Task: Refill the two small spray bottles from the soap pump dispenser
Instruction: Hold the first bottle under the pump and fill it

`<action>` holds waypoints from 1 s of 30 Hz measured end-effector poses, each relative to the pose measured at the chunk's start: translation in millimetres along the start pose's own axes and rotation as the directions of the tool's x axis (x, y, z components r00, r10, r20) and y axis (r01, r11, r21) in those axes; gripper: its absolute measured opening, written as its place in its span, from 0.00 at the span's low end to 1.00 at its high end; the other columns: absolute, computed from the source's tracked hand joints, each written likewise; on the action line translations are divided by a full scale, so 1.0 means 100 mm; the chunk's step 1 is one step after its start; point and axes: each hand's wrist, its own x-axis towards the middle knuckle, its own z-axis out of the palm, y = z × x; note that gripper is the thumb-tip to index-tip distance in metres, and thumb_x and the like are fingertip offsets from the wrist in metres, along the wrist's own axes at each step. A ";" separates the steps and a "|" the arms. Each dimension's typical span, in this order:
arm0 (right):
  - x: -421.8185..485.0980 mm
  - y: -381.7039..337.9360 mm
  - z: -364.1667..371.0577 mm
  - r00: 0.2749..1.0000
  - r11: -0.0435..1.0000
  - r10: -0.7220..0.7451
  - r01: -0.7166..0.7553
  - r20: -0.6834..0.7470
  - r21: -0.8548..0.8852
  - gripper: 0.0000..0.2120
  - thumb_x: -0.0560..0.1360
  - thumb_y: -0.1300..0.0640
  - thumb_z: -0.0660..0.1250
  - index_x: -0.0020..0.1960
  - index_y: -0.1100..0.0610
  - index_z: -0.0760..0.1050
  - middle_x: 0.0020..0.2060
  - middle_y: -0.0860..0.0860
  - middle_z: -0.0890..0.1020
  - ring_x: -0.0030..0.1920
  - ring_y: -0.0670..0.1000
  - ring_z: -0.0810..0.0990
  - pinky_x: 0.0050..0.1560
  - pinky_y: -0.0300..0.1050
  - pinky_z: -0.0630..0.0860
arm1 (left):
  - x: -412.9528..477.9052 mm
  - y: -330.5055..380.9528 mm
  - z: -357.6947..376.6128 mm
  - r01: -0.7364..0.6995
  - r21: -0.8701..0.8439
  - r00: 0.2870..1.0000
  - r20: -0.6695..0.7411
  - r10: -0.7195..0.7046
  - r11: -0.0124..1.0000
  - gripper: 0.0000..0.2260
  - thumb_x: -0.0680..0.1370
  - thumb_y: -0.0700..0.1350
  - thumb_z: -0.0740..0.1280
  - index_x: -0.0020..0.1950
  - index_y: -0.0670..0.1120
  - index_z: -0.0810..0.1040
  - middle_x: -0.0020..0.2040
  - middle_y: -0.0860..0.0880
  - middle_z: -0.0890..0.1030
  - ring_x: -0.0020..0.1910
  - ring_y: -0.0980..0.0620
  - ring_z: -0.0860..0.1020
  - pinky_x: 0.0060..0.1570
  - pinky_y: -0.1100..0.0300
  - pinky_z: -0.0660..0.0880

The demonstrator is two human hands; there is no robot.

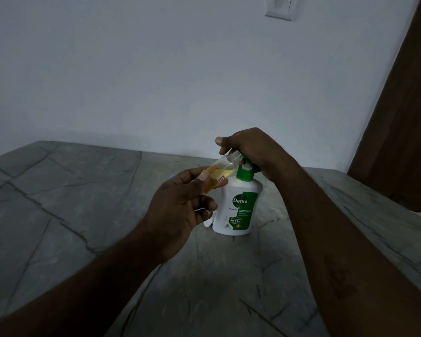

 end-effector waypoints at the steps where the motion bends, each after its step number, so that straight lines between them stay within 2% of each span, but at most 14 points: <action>1: 0.00 0.01 0.01 1.000 1.000 0.016 -0.016 0.011 0.018 0.13 0.76 0.45 0.72 0.43 0.55 0.86 0.44 0.50 0.84 0.43 0.53 0.80 0.47 0.49 0.77 | 0.00 0.00 0.00 0.002 0.003 1.000 -0.003 -0.002 1.000 0.16 0.79 0.45 0.64 0.64 0.41 0.78 0.61 0.38 0.82 0.34 0.51 0.77 0.37 0.57 0.76; 5: 0.00 0.05 0.04 0.998 0.997 0.047 -0.050 0.042 0.056 0.12 0.74 0.47 0.74 0.42 0.55 0.86 0.45 0.51 0.85 0.42 0.52 0.81 0.48 0.48 0.76 | -0.01 -0.02 -0.01 0.008 0.004 1.000 -0.002 -0.008 1.000 0.17 0.77 0.47 0.65 0.64 0.41 0.78 0.60 0.39 0.83 0.34 0.52 0.77 0.37 0.58 0.75; 9: 0.02 0.06 0.03 1.000 1.000 0.023 -0.023 0.019 0.011 0.14 0.75 0.45 0.73 0.42 0.55 0.86 0.42 0.50 0.85 0.40 0.51 0.80 0.45 0.47 0.76 | -0.01 -0.01 -0.01 0.008 0.016 1.000 -0.003 -0.008 1.000 0.18 0.77 0.47 0.65 0.64 0.41 0.78 0.60 0.39 0.83 0.34 0.52 0.77 0.36 0.58 0.76; 13: 0.03 0.01 0.02 0.992 0.986 -0.112 0.104 -0.058 -0.129 0.17 0.79 0.44 0.69 0.45 0.57 0.86 0.41 0.50 0.84 0.43 0.52 0.81 0.50 0.50 0.77 | -0.01 -0.02 -0.01 0.013 0.008 1.000 -0.015 -0.013 1.000 0.14 0.80 0.44 0.64 0.64 0.41 0.79 0.61 0.38 0.82 0.34 0.51 0.77 0.39 0.56 0.75; 16: 0.01 -0.03 -0.01 0.979 0.972 -0.185 0.168 -0.090 -0.165 0.18 0.80 0.45 0.68 0.45 0.59 0.86 0.38 0.49 0.83 0.41 0.50 0.80 0.51 0.49 0.76 | -0.01 -0.01 -0.01 0.011 0.021 1.000 0.007 -0.011 1.000 0.16 0.78 0.46 0.65 0.64 0.42 0.79 0.61 0.39 0.82 0.34 0.51 0.77 0.38 0.56 0.75; 20: 0.03 0.00 -0.01 0.988 0.984 -0.146 0.140 -0.045 -0.114 0.17 0.79 0.44 0.69 0.44 0.56 0.86 0.38 0.47 0.82 0.42 0.51 0.81 0.47 0.48 0.76 | -0.03 0.02 0.01 0.004 0.034 1.000 0.026 -0.005 0.999 0.22 0.72 0.49 0.67 0.65 0.42 0.78 0.60 0.40 0.83 0.33 0.52 0.77 0.39 0.55 0.75; 23: 0.05 0.05 0.00 0.998 0.998 -0.055 0.054 -0.020 -0.041 0.16 0.78 0.43 0.70 0.43 0.54 0.86 0.43 0.50 0.83 0.42 0.53 0.81 0.44 0.46 0.76 | -0.03 0.02 0.02 0.004 0.035 1.000 0.026 -0.005 0.999 0.21 0.73 0.49 0.66 0.64 0.42 0.78 0.59 0.41 0.84 0.33 0.52 0.77 0.39 0.56 0.75; 26: 0.06 0.08 0.03 1.000 1.000 0.000 0.000 0.007 0.004 0.16 0.77 0.43 0.71 0.42 0.54 0.86 0.42 0.50 0.84 0.41 0.52 0.80 0.43 0.46 0.76 | -0.02 0.00 0.00 0.013 0.034 1.000 0.009 -0.013 0.999 0.16 0.78 0.45 0.64 0.64 0.43 0.79 0.59 0.41 0.84 0.33 0.52 0.77 0.40 0.55 0.74; 30: 0.05 0.09 0.04 1.000 1.000 0.001 -0.001 0.007 -0.002 0.17 0.77 0.42 0.70 0.42 0.55 0.86 0.41 0.50 0.84 0.40 0.51 0.80 0.42 0.45 0.74 | -0.04 -0.01 0.00 0.012 0.025 1.000 0.018 -0.012 1.000 0.20 0.72 0.48 0.67 0.62 0.43 0.79 0.57 0.42 0.85 0.33 0.51 0.77 0.40 0.54 0.73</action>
